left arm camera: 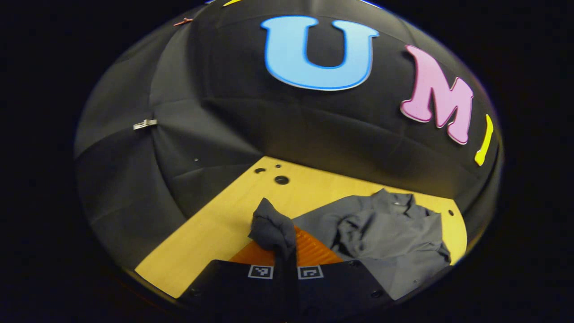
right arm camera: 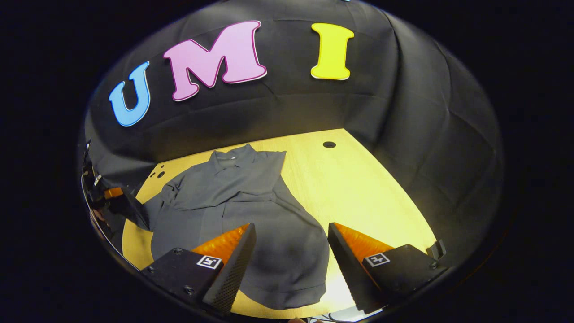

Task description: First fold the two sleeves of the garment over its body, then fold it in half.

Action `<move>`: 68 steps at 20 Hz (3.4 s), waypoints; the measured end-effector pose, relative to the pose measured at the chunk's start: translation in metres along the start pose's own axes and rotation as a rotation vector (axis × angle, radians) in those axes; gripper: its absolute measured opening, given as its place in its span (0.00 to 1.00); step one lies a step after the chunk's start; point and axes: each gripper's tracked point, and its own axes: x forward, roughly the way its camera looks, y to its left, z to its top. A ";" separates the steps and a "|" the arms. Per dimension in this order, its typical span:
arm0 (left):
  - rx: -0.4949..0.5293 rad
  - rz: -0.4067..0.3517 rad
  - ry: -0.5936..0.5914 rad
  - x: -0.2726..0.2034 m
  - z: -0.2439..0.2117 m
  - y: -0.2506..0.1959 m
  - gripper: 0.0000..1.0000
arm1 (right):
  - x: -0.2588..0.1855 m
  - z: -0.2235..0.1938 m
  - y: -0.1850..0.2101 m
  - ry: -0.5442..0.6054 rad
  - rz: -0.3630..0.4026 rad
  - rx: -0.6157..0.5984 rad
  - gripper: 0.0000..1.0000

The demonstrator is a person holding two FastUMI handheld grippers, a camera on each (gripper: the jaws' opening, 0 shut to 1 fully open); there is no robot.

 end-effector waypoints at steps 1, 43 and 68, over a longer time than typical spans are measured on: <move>0.014 -0.019 0.000 0.003 0.001 -0.021 0.05 | 0.006 -0.002 -0.004 0.013 0.008 0.010 0.99; 0.186 -0.105 0.324 -0.117 -0.207 -0.080 0.96 | 0.072 -0.115 -0.039 0.398 0.127 0.069 0.99; 0.228 -0.096 0.434 -0.121 -0.292 -0.052 0.75 | 0.051 -0.179 0.005 0.490 -0.026 -0.126 0.41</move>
